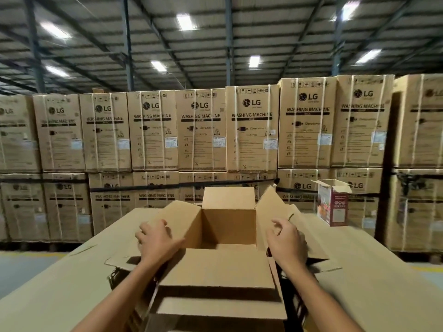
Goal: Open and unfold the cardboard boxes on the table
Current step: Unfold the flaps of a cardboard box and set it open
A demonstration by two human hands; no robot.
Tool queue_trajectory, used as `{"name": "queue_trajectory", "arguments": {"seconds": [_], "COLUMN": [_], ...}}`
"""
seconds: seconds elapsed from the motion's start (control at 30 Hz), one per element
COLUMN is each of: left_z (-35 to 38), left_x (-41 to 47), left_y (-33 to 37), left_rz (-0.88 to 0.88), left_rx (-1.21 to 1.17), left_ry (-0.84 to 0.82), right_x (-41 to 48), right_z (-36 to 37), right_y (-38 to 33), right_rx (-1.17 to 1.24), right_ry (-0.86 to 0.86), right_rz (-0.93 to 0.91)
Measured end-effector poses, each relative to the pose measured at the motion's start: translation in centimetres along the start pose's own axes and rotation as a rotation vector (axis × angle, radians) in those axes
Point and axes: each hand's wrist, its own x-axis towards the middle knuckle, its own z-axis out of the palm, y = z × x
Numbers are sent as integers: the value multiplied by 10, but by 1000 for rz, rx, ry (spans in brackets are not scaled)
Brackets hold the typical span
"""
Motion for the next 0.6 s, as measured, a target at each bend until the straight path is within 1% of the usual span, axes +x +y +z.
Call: {"name": "queue_trajectory", "arguments": {"seconds": [0.07, 0.13, 0.23, 0.37, 0.43, 0.5, 0.6], "left_z": [-5, -6, -3, 16, 27, 35, 39], "left_x": [8, 17, 26, 29, 31, 35, 40], "left_y": [-2, -2, -5, -12, -17, -26, -39], "left_rz": [105, 252, 417, 485, 479, 436, 414], "left_rx": [-92, -139, -128, -172, -186, -241, -352], "left_ry": [39, 15, -25, -148, -178, -196, -255], "right_x": [0, 3, 8, 8, 8, 9, 9], "right_z": [-1, 2, 9, 9, 11, 15, 23], "right_y": [-8, -12, -10, 4, 11, 15, 13], "right_rx": [-78, -132, -263, -344, -402, -466, -448], "right_ry": [66, 100, 35, -159, -222, -228, -198], "right_rz": [-66, -115, -121, -101, -120, -147, -144]}}
